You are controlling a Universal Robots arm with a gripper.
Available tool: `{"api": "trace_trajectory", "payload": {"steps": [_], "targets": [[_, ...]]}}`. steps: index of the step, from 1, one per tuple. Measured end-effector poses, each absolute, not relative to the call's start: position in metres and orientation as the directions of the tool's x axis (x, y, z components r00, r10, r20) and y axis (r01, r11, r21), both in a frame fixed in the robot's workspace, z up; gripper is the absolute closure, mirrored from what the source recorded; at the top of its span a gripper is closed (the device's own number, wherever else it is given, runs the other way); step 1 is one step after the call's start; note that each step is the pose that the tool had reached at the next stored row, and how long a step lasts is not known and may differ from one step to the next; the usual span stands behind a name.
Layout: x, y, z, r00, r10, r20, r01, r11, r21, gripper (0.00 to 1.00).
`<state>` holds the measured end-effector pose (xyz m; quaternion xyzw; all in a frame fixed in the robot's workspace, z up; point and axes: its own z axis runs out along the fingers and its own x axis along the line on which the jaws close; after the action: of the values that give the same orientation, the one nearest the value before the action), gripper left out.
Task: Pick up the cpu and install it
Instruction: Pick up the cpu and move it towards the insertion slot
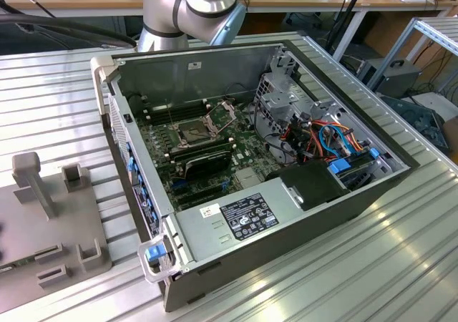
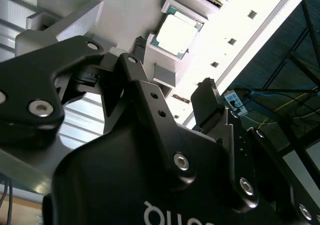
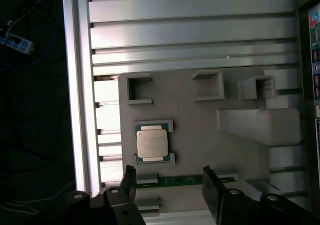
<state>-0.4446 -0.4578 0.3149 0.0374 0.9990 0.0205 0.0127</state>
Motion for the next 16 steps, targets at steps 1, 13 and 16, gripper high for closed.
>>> {"api": "trace_trajectory", "payload": {"steps": [1, 13, 16], "targets": [[-0.445, -0.458, 0.315, -0.997, 0.075, -0.024, 0.074, 0.996, 0.042, 0.32], [-0.445, -0.458, 0.304, -0.997, 0.075, -0.024, 0.074, 0.996, 0.046, 0.32], [-0.445, -0.458, 0.298, -0.997, 0.075, -0.023, 0.074, 0.996, 0.045, 0.32]]}}
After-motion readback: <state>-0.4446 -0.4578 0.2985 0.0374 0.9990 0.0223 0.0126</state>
